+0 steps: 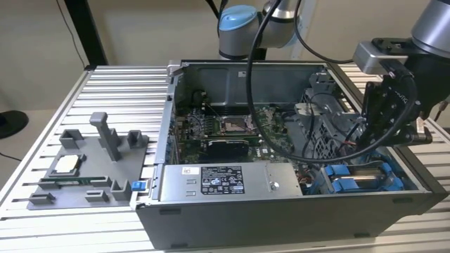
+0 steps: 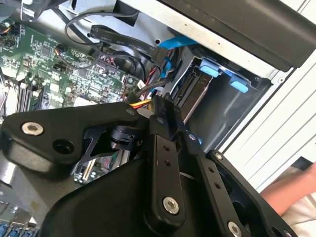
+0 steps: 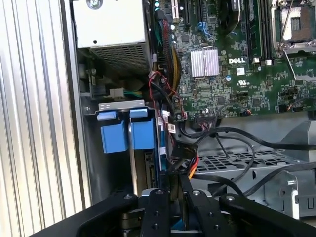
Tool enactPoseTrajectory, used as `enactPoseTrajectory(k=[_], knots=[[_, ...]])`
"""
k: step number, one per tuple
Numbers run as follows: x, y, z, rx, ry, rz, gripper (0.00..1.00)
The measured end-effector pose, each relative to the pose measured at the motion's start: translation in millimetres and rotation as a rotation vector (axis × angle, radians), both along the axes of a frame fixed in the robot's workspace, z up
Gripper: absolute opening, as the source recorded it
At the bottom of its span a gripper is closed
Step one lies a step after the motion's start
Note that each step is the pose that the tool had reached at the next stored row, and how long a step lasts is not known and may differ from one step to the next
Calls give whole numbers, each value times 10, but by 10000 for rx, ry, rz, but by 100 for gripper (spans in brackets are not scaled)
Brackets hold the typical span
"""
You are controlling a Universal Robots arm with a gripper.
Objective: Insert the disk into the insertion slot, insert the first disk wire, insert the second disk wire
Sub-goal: 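Insert the first disk wire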
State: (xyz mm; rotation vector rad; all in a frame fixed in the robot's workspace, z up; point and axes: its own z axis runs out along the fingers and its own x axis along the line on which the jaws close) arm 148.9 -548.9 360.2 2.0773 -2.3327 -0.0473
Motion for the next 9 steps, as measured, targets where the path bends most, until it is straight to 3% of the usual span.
enactPoseTrajectory(k=[9], knots=[[29, -57, -1, -60, -3, 141, 0]])
